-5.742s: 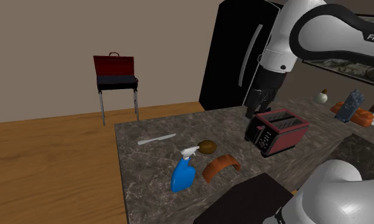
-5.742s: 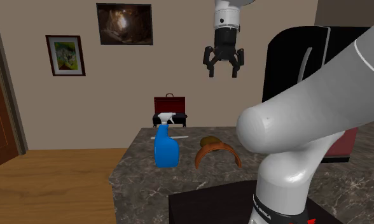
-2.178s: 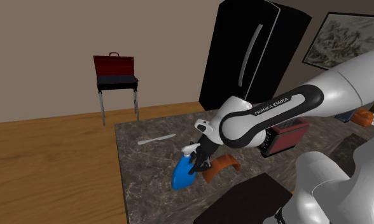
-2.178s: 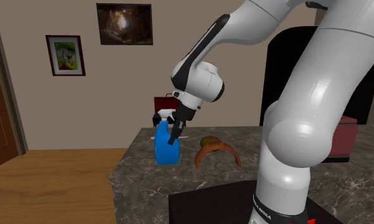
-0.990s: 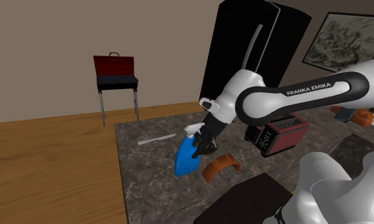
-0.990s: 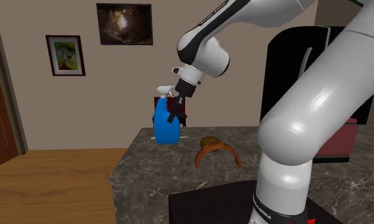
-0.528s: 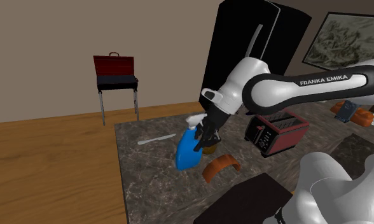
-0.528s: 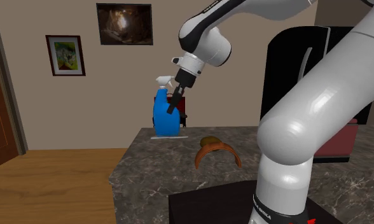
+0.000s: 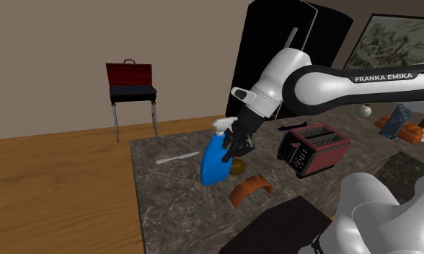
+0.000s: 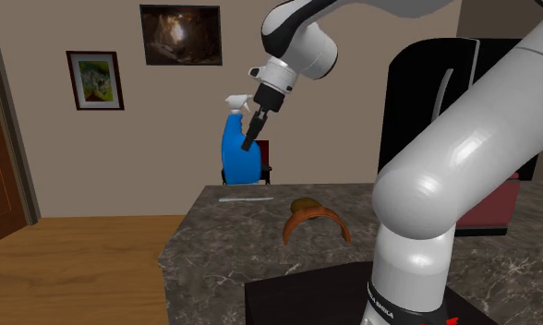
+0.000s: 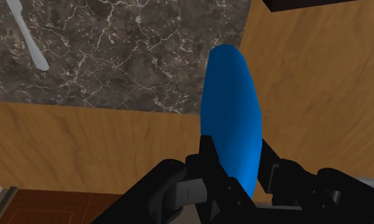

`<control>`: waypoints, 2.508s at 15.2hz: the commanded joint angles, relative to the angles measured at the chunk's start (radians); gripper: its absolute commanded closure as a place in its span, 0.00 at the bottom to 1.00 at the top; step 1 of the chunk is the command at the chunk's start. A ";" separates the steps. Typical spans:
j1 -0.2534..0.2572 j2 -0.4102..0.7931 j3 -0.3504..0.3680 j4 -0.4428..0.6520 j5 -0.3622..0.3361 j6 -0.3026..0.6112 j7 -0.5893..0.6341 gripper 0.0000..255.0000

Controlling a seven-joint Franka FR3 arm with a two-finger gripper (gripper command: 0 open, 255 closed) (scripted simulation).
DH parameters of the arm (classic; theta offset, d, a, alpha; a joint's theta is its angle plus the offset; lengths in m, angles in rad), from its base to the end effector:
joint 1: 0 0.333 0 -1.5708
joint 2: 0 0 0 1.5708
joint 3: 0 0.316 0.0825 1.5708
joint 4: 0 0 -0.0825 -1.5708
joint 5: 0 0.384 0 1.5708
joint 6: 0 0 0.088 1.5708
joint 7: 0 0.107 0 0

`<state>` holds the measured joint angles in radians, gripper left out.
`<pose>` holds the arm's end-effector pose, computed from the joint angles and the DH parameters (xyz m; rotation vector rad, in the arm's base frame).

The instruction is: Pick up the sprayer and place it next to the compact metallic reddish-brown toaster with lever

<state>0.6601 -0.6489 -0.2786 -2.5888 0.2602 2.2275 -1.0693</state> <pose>0.3528 0.1444 0.4884 -2.1884 -1.7512 -0.5217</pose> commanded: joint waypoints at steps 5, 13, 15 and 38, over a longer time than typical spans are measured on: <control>-0.007 -0.017 0.011 0.070 -0.014 -0.084 0.031 1.00; -0.008 -0.022 0.022 0.171 -0.025 -0.186 0.068 1.00; -0.008 -0.021 0.024 0.198 -0.027 -0.211 0.076 1.00; -0.098 -0.029 -0.295 0.389 -0.159 -0.481 -0.220 1.00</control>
<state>0.5651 -0.6833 -0.5499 -2.2125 0.1087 1.7581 -1.2652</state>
